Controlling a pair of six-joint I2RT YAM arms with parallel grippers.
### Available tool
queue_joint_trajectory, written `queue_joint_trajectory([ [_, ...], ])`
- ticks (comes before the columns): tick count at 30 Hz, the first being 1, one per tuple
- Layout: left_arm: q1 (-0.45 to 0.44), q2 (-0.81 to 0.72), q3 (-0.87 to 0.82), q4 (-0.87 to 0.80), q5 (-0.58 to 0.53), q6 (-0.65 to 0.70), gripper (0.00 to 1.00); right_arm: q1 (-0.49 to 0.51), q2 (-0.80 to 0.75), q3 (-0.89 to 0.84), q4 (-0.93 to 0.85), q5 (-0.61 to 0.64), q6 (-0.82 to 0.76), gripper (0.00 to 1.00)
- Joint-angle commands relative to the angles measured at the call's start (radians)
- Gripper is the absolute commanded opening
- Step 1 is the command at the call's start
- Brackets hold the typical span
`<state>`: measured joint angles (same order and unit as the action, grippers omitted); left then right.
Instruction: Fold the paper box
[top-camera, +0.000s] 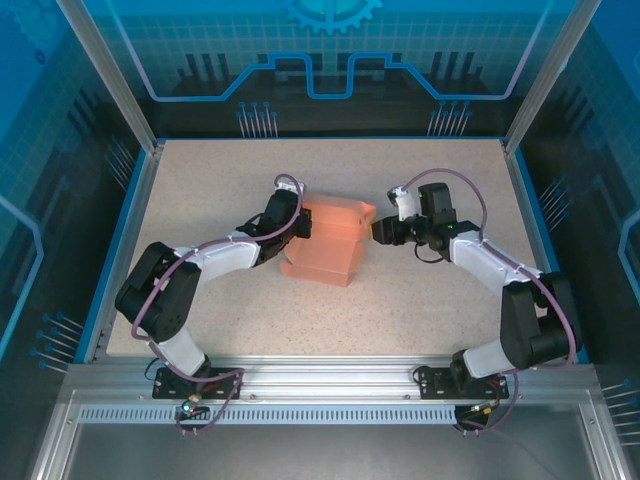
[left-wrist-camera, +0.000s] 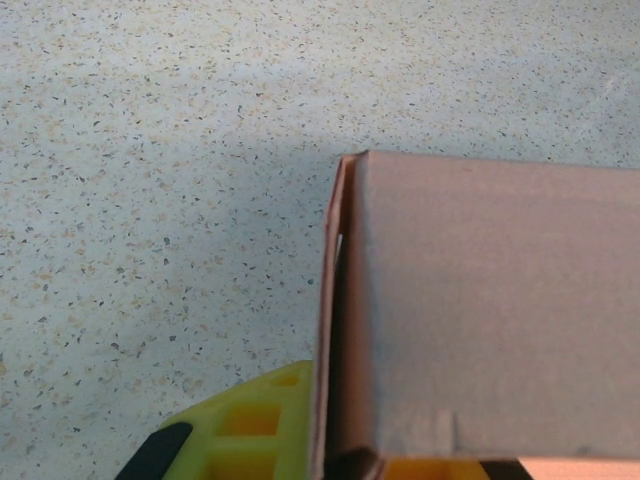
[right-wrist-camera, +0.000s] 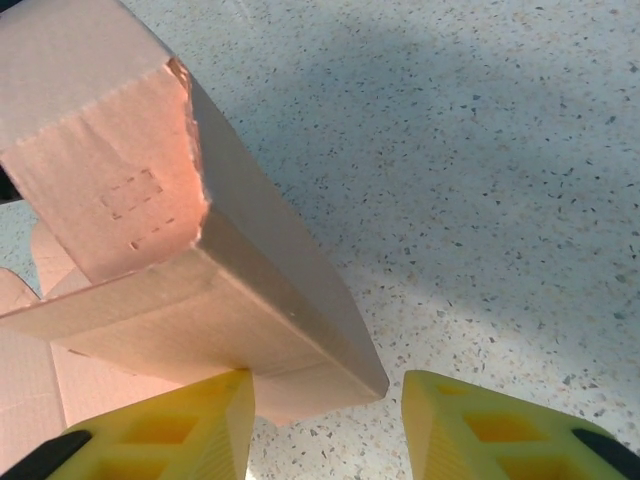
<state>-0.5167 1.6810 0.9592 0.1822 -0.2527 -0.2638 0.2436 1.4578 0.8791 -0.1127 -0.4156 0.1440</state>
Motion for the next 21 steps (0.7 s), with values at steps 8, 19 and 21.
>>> queue_joint_trajectory([
  [8, 0.002, -0.026, 0.006, -0.005, 0.032, -0.009, 0.05, 0.028, 0.032, 0.056, 0.033, -0.09, -0.099, 0.42],
  [19, 0.002, -0.03, 0.004, -0.007, 0.038, -0.007, 0.05, 0.061, 0.052, 0.071, 0.064, -0.1, -0.171, 0.4],
  [21, 0.002, -0.032, 0.005, -0.008, 0.039, -0.007, 0.05, 0.067, 0.051, 0.066, 0.078, -0.104, -0.181, 0.39],
])
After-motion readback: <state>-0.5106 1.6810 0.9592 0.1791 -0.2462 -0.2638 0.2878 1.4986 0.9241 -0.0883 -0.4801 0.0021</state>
